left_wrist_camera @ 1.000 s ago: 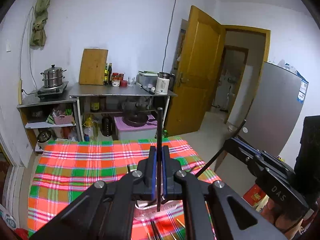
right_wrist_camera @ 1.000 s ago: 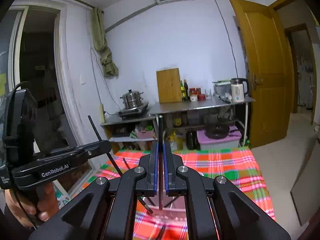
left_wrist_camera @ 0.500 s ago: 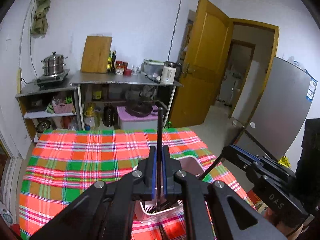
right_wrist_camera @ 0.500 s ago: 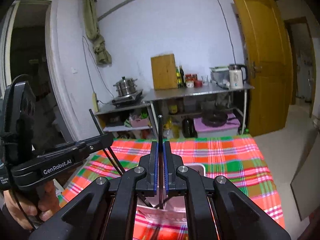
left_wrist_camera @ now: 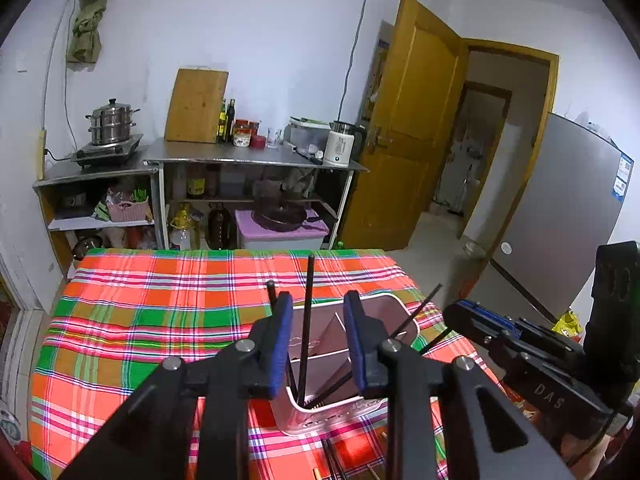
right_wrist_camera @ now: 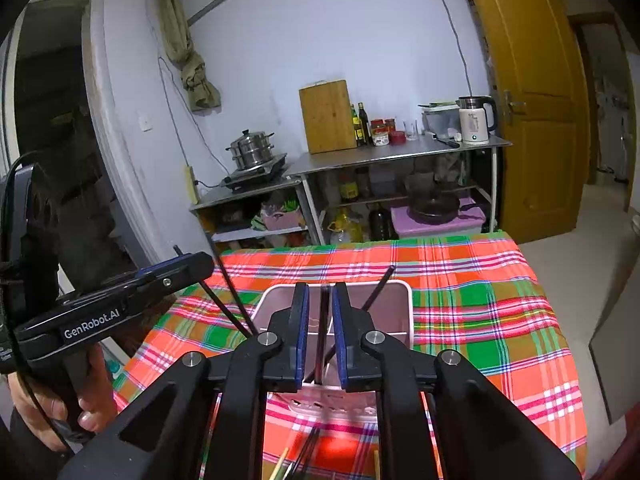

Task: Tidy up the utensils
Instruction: 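Raise both held chopsticks over the pink basket and release them inside, then return both tools to the row and grasp a black chopstick with each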

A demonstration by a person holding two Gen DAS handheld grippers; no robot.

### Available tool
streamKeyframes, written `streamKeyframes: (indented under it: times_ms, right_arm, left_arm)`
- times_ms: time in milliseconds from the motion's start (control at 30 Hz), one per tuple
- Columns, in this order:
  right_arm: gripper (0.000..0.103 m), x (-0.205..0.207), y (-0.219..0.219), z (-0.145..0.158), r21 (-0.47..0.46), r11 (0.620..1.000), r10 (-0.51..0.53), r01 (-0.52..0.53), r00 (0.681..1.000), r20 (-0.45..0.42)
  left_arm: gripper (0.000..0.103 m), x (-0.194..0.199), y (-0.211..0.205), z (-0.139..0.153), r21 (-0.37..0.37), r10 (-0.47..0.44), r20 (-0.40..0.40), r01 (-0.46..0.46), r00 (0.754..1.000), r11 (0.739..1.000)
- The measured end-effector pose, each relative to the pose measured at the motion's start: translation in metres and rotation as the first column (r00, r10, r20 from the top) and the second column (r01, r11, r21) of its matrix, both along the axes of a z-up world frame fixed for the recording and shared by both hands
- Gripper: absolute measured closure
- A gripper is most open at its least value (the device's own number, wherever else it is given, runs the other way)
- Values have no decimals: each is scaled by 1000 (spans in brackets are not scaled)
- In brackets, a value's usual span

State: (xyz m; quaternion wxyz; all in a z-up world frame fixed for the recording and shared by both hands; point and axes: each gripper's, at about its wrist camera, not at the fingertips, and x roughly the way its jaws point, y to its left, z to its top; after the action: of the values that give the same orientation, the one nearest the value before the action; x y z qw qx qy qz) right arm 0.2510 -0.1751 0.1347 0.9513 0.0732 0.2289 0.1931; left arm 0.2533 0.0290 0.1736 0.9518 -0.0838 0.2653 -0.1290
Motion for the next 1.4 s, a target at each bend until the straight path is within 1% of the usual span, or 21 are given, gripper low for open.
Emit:
streamKeyframes:
  times_ms: [167,300,467,600,800,967,1167,1400]
  right_arm:
    - [90,-23,-5,11,10,1000,0,-1,999,34]
    - [90,-42,-11,17,19,1000,4,-5,998,58]
    - [90,-72,-16,15,19,1000,8,-10,998,69]
    - [90,-91,-18,9,8,1000,11,-12,997,74]
    - [90,-111,-20,-2,-7,1000,22,-22,999,31]
    - [90,-121,-20,-18,-16,999,28,-28,1000,-9]
    - [90,-122,-14,-45,-24,999,42,-44,996,-74]
    - [90,-104,1,-83,-43,996,68,-77,980,-188]
  left_arm:
    - [75,-24,1,8,-2,2,31,-2,1000,1000]
    - [75,-45,-1,7,-2,-3,40,3,999,1000]
    - [75,-67,-1,-3,-1,-15,27,15,1000,1000]
    - [76,-83,-5,-18,7,-32,1,32,999,999]
    - [76,-102,-9,-41,10,-43,-43,43,998,999]
    - [76,-113,-12,-54,9,-48,-66,48,997,999]
    - [76,-119,-12,-74,10,-54,-100,55,994,998]
    - [76,-115,-6,-100,6,-49,-152,50,987,999]
